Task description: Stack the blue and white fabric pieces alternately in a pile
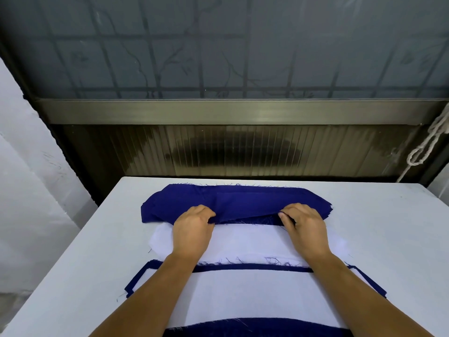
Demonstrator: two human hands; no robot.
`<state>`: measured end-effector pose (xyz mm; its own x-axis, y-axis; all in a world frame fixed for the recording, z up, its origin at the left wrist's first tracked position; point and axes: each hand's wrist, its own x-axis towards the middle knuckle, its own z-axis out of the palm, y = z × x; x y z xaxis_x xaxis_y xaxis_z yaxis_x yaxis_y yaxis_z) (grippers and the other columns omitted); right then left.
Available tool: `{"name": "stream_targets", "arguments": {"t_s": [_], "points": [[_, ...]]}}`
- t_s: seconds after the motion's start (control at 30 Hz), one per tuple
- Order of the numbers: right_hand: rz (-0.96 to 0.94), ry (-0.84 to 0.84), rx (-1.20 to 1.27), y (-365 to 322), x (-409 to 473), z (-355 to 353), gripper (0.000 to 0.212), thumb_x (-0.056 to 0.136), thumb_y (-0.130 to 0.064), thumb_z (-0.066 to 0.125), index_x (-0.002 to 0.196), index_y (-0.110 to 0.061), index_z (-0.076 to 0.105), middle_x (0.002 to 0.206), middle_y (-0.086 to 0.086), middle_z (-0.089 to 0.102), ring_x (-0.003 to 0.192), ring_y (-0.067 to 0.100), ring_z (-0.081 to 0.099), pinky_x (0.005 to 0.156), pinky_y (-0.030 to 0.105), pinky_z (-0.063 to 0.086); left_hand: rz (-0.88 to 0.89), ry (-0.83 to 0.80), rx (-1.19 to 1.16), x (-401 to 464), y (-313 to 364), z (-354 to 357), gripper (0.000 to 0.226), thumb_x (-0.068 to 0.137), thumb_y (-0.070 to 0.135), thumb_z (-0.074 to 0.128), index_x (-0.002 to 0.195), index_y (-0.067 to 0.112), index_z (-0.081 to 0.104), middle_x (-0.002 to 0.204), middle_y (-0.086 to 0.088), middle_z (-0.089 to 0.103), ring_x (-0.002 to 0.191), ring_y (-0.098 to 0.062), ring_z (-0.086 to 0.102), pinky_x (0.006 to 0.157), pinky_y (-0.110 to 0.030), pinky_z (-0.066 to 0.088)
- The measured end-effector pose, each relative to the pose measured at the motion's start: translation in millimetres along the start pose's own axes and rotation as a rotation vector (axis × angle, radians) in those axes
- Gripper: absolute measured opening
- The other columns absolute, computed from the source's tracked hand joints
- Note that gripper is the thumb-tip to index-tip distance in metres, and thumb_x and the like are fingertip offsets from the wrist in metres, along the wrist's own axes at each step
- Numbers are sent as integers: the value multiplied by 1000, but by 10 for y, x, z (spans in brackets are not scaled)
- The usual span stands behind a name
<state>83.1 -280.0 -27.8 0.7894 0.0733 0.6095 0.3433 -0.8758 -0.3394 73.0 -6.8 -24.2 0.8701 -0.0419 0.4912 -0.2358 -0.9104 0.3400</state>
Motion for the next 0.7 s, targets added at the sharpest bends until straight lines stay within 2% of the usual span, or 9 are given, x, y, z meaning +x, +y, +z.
{"name": "stream_targets", "arguments": {"t_s": [0.1,0.2,0.27,0.33,0.43,0.5,0.7], "points": [[20,-14,16,-10,2,0,8,80,-8,77,78,-13,71,77,-4,66,68,17,58,69,29,47,-40,-42,-31,2,-25,31,25,69,8,83,89,16,71,84,6,66,75,-14,60,61,-24,47],[73,-44,63,-15,0,-8,11,79,-8,77,79,-13,68,79,-5,63,70,18,55,68,31,48,-15,-41,-31,5,-24,53,26,76,32,81,96,20,70,88,9,64,79,-12,55,63,-23,46],[101,-71,86,-15,-1,-7,11,80,-9,76,80,-15,67,80,-6,62,72,18,54,68,32,47,32,-3,-20,0,-13,55,24,85,40,71,98,21,73,88,9,64,80,-11,56,62,-24,48],[109,-98,104,-12,-3,-4,8,82,-14,74,82,-16,66,81,-7,60,74,17,53,71,31,46,63,16,-9,-5,-17,53,19,92,36,63,95,21,75,87,10,64,79,-10,55,62,-23,48],[96,-133,109,-5,-2,7,8,91,-20,64,85,-16,67,83,-7,59,77,16,51,77,31,44,59,19,-11,-7,-24,52,16,94,27,60,92,20,75,86,10,64,78,-10,54,63,-22,45],[77,-146,96,-4,1,9,11,94,-16,60,87,-15,68,85,-6,60,77,16,52,78,33,44,60,14,-4,-8,-16,51,12,93,21,63,92,18,75,86,8,65,77,-12,55,63,-23,47],[39,-124,67,-29,-6,-5,8,88,-6,67,87,-14,70,85,-4,62,76,16,53,78,30,44,57,-1,2,0,-14,56,9,81,12,77,88,17,75,84,6,67,76,-14,60,58,-22,50]]}}
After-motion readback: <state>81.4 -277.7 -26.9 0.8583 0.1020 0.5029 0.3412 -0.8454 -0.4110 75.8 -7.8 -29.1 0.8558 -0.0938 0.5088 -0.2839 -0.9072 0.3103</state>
